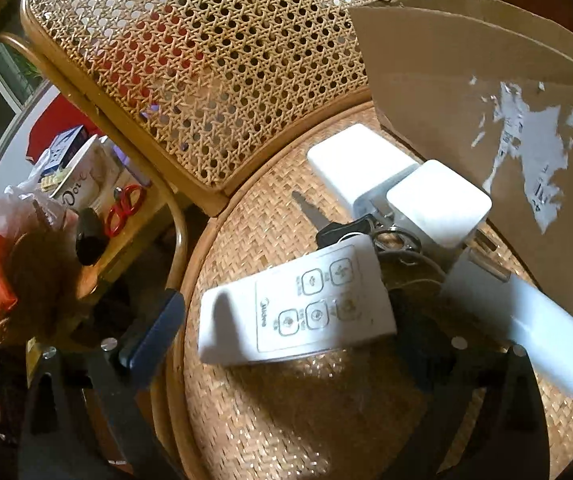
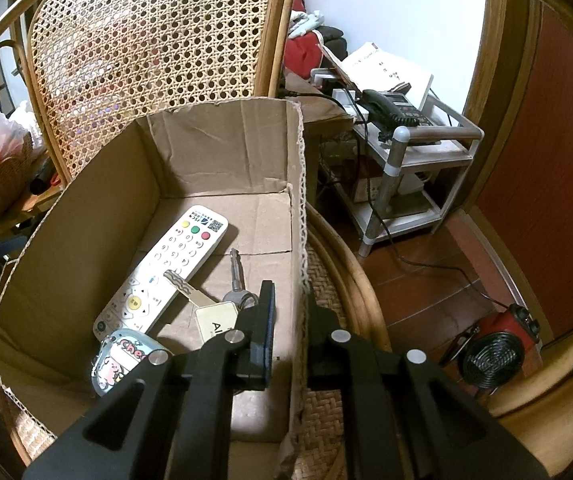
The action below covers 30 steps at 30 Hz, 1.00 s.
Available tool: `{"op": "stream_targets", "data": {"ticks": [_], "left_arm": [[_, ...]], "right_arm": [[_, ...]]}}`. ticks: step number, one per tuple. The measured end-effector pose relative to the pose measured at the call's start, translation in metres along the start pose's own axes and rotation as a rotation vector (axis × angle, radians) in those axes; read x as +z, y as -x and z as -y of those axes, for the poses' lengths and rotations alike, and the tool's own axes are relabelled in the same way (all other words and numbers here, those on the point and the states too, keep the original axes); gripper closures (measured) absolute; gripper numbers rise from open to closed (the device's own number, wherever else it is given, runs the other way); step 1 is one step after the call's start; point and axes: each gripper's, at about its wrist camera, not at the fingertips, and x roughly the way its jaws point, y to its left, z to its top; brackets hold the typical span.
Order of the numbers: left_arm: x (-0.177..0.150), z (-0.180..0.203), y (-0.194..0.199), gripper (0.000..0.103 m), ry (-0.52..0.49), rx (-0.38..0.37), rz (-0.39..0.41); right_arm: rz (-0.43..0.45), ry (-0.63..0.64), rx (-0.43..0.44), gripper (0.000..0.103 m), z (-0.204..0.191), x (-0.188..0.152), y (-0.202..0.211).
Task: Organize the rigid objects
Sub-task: 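Move the left gripper to the seat and grasp the white Midea remote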
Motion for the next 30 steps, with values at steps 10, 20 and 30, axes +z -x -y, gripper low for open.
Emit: {"op": "stream_targets", "data": {"ticks": [10,20,30], "left_arm": [[0.005,0.001,0.003,0.059,-0.047,-0.051,-0.01],[0.015,-0.048,0.045,0.078,0.17,-0.209,0.095],[0.015,-0.06,0.075,0.087,0.252,-0.344,0.167]], "right_arm": [[-0.001,-0.001,0.0,0.09,-0.001,0.0,-0.001],[-0.002,-0.003,0.0,0.09,-0.001,0.001,-0.001],[-0.002,-0.007,0.001,0.09,-0.001,0.001,-0.001]]}}
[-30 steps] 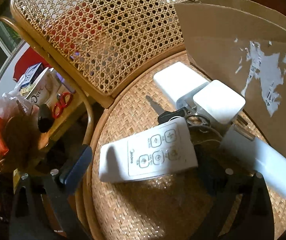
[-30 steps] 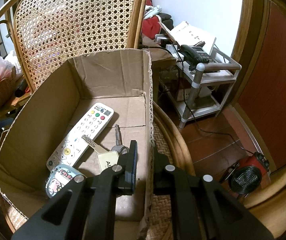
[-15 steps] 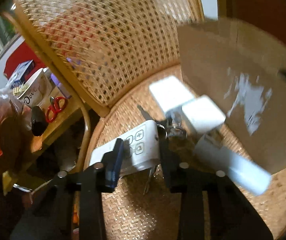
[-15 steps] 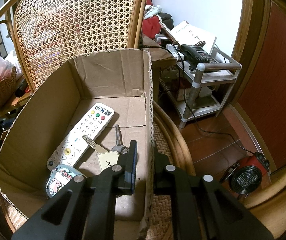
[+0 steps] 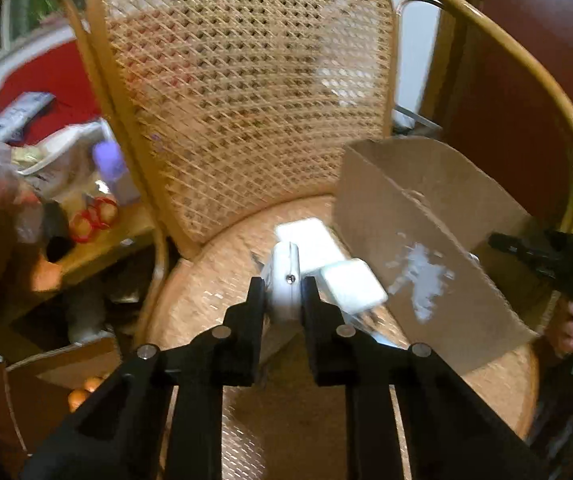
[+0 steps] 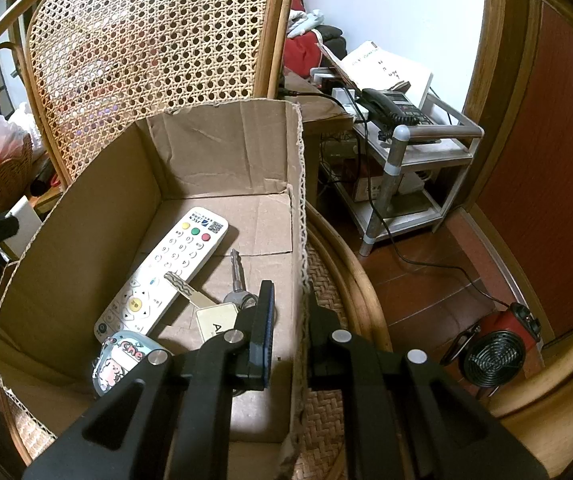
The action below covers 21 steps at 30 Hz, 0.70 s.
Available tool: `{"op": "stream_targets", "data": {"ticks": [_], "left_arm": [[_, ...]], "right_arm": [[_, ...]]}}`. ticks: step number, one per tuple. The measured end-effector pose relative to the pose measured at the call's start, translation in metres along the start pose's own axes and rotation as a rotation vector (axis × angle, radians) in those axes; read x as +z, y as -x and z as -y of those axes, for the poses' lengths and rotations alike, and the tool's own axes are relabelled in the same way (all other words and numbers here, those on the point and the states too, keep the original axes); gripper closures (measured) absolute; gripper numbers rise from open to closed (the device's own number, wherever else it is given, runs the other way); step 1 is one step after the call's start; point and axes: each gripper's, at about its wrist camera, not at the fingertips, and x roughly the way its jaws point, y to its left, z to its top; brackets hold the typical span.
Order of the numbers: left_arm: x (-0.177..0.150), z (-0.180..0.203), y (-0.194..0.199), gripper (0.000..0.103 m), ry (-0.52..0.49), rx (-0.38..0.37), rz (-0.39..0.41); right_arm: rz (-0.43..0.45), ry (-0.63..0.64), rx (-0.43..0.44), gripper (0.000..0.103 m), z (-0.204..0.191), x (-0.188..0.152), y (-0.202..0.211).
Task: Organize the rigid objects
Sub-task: 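Move the left gripper to the seat and grasp the white Midea remote, then lift the white Midea remote off the seat with the left gripper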
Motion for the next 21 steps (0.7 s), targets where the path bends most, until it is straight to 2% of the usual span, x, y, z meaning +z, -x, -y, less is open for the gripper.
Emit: {"op": "stream_targets", "data": {"ticks": [3,5,7,12,21], "left_arm": [[-0.001,-0.003,0.0,0.087,0.014,-0.008,0.006],[-0.003,-0.001,-0.004,0.087,-0.003,0.046,-0.013],[-0.005,0.0,-0.007,0.087,-0.014,0.062,-0.002],[-0.014,-0.001,-0.034,0.087,-0.032,0.1,-0.094],[-0.029,-0.007,-0.071,0.084,0.014,0.169,-0.151]], "right_arm": [[0.0,-0.001,0.0,0.09,0.0,0.0,0.0],[0.0,-0.001,0.0,0.09,0.0,0.0,0.0],[0.0,0.0,0.0,0.09,0.0,0.0,0.0],[0.0,0.0,0.0,0.09,0.0,0.0,0.0],[-0.001,-0.001,0.001,0.09,0.0,0.0,0.0]]}}
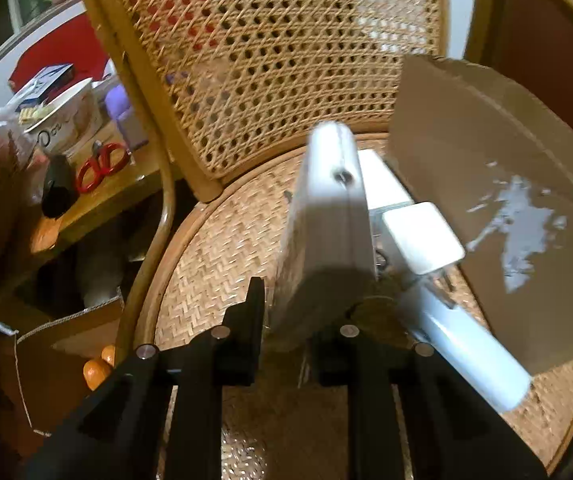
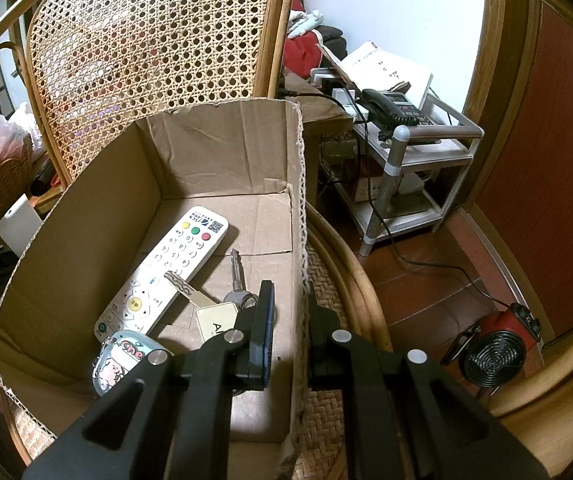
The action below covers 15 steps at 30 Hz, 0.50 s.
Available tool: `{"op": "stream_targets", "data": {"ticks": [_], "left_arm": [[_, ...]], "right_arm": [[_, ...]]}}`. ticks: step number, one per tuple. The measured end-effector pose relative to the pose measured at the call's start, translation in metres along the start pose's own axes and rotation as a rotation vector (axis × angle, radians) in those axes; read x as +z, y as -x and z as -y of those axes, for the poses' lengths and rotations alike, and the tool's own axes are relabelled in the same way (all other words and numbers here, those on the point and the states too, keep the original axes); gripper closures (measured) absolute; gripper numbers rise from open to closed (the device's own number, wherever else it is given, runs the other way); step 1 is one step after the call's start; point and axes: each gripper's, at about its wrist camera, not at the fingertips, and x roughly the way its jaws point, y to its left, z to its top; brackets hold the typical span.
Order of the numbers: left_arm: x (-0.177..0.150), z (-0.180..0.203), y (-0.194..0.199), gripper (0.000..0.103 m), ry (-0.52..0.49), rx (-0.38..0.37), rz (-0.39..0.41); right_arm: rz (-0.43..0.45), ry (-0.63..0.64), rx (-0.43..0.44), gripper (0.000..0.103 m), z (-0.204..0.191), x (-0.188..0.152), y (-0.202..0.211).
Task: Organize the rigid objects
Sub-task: 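Lift the white Midea remote off the seat with the left gripper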
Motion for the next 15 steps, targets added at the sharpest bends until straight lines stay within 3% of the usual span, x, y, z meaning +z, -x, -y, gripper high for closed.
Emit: {"op": "stream_targets", "data": {"ticks": [8,15], "left_arm": [[-0.006,0.002,-0.009,0.086,0.006,0.062,0.045],[-0.004,0.003,-0.014,0.086,0.01,0.089,0.025]], "right_arm": [[0.0,0.001,-0.001,0.09,0.0,0.001,0.0],[0.001,0.002,-0.001,0.09,-0.001,0.001,0.0]]}}
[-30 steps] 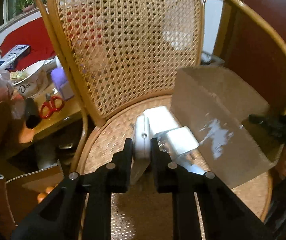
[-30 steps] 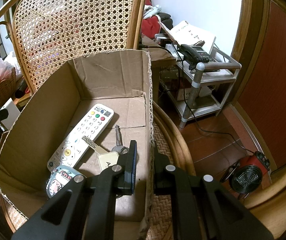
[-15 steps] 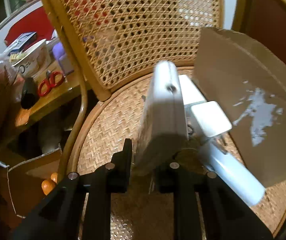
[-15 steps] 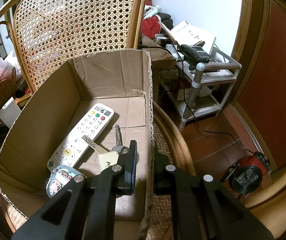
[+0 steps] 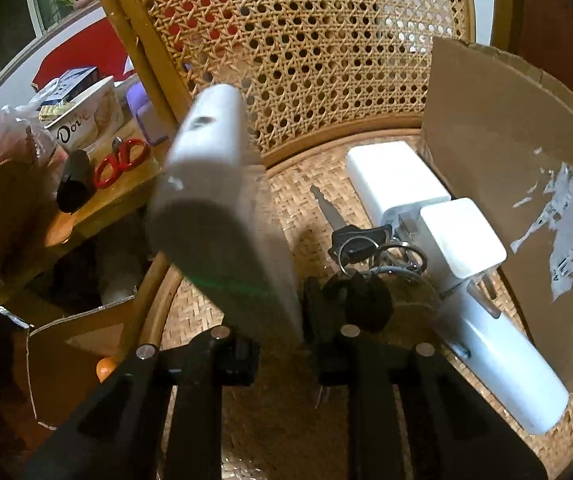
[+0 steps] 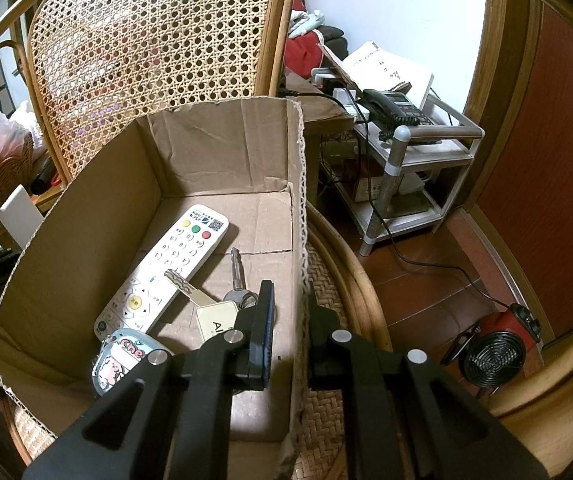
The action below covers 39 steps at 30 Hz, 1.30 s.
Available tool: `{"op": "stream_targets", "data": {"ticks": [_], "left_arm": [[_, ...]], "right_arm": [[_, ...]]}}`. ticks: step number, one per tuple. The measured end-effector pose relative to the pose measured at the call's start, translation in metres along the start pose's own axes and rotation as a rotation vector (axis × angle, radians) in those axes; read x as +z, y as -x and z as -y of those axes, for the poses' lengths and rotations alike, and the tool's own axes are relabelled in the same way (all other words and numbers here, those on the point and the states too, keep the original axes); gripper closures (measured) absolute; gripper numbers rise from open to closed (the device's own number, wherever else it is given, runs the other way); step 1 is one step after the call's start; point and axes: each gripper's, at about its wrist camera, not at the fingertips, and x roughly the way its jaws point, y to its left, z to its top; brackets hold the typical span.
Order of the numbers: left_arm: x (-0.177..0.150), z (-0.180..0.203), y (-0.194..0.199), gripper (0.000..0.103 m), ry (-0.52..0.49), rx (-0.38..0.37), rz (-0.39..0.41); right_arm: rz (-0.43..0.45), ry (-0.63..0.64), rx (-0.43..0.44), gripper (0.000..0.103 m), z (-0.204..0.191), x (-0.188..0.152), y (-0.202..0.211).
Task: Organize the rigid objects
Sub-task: 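Lift the white Midea remote off the seat with the left gripper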
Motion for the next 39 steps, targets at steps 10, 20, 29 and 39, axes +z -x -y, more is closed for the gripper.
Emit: {"op": "stream_targets", "data": {"ticks": [10,20,29,39], "left_arm": [[0.002,0.0,-0.001,0.088,0.017,-0.037,-0.008],[0.004,0.014,0.0,0.089,-0.052,0.042,-0.002],[0.006,0.012,0.005,0.09,-0.005,-0.026,-0.008],[0.038,0.027,0.068,0.09,0.007,-0.082,0.136]], "right_arm": [[-0.001,-0.002,-0.001,0.09,-0.001,0.0,0.0],[-0.001,-0.003,0.0,0.09,0.0,0.0,0.0],[-0.007,-0.002,0.0,0.09,0.0,0.001,0.0],[-0.006,-0.006,0.002,0.09,-0.001,0.003,-0.001]]}}
